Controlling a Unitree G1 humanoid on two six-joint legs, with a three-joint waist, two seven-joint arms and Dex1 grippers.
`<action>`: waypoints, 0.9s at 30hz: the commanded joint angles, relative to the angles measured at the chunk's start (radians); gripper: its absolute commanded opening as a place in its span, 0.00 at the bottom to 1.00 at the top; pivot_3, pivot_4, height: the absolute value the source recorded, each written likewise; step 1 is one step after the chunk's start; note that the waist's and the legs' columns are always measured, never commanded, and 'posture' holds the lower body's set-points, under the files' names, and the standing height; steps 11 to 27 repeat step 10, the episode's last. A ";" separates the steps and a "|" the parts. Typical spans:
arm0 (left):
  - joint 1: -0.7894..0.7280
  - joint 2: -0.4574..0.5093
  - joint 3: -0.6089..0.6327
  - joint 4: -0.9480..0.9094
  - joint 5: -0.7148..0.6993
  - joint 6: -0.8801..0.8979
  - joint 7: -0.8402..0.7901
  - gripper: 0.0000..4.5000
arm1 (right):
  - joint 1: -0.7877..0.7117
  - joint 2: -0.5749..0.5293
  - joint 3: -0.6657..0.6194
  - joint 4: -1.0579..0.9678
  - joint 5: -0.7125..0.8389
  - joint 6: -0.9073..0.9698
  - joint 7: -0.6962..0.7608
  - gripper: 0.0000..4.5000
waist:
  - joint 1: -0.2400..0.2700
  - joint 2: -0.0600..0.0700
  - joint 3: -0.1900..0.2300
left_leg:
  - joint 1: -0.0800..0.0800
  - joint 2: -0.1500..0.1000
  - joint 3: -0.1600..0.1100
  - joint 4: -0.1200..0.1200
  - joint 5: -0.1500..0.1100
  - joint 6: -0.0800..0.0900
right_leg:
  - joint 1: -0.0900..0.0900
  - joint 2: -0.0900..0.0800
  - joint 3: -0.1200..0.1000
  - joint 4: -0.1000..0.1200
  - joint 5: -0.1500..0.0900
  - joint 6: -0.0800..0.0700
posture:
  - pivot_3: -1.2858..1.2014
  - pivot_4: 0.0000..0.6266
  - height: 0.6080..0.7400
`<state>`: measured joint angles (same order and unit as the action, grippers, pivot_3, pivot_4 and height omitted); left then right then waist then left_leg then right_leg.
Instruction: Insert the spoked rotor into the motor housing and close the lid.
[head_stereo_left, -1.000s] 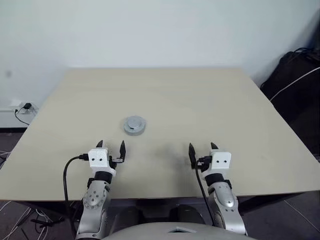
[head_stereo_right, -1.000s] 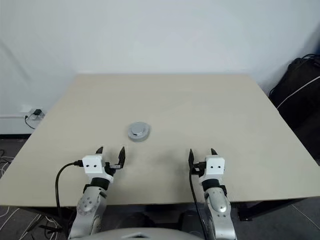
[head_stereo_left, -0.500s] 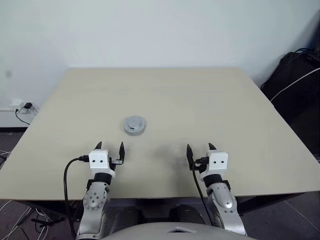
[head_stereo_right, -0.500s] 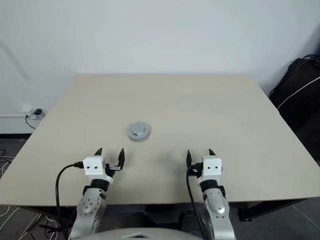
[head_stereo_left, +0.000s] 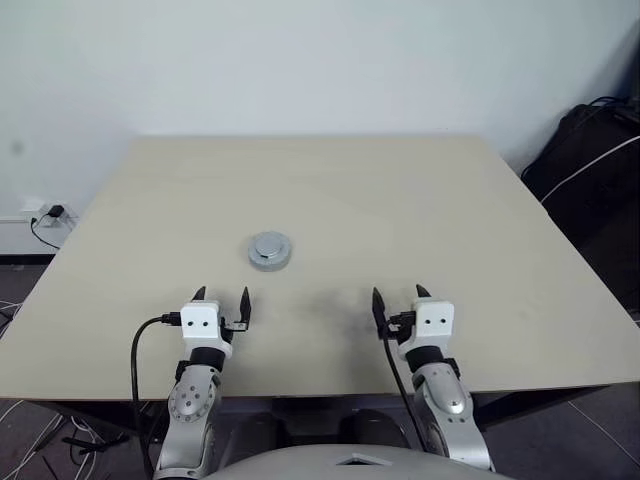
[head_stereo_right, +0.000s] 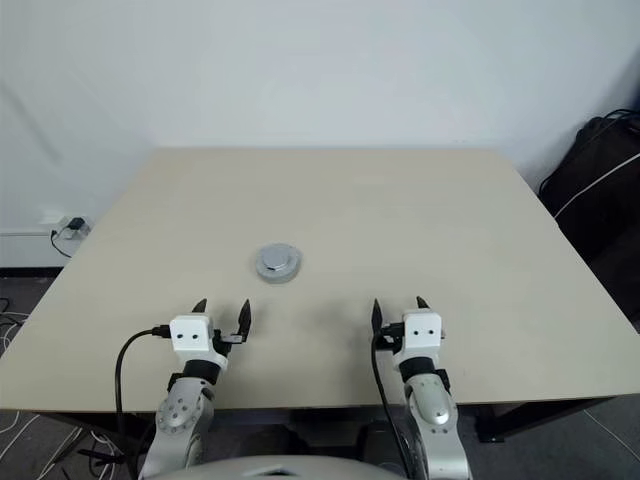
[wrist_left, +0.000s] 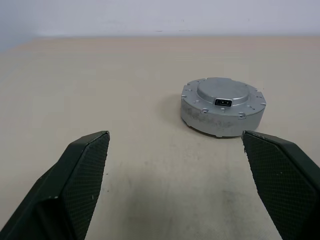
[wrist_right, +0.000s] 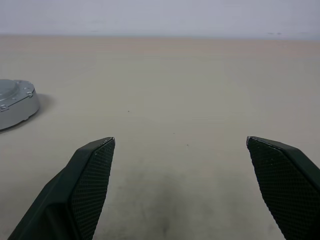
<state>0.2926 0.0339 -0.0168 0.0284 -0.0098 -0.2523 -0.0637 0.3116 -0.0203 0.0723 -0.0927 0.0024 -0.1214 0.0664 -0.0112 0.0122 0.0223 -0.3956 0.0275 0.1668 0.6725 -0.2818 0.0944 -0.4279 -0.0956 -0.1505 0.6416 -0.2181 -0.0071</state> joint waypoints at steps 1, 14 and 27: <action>-0.020 -0.004 0.000 -0.016 0.005 -0.011 0.007 1.00 | -0.023 0.001 0.002 -0.050 0.001 -0.004 0.001 1.00 | 0.000 0.000 0.000 | 0.000 0.000 0.000 0.000 0.000 0.000 | 0.000 0.000 0.000 0.000 0.000 0.000 | 0.52 0.00 1.00; -0.029 -0.006 0.003 -0.010 0.006 -0.013 0.010 1.00 | -0.033 0.006 -0.001 -0.049 0.022 -0.006 0.006 1.00 | 0.000 0.000 0.000 | 0.000 0.000 0.000 0.000 0.000 0.000 | 0.000 0.000 0.000 0.000 0.000 0.000 | 0.52 0.00 1.00; -0.029 -0.006 0.003 -0.010 0.006 -0.013 0.010 1.00 | -0.033 0.006 -0.001 -0.049 0.022 -0.006 0.006 1.00 | 0.000 0.000 0.000 | 0.000 0.000 0.000 0.000 0.000 0.000 | 0.000 0.000 0.000 0.000 0.000 0.000 | 0.52 0.00 1.00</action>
